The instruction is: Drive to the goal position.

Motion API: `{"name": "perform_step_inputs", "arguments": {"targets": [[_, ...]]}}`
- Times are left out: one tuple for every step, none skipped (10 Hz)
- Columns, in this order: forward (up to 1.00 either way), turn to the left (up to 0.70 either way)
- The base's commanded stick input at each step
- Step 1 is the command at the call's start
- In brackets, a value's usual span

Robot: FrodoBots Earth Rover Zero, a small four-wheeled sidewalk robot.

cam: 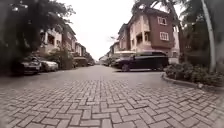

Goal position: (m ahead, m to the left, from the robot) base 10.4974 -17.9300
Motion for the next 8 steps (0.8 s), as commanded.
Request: {"name": "perform_step_inputs", "arguments": {"targets": [[0.70, -0.30], [0.70, -0.09], [0.70, 0.00], [0.70, 0.00], [0.70, 0.00], [0.70, 0.00], [0.70, 0.00], [0.70, 0.00]]}}
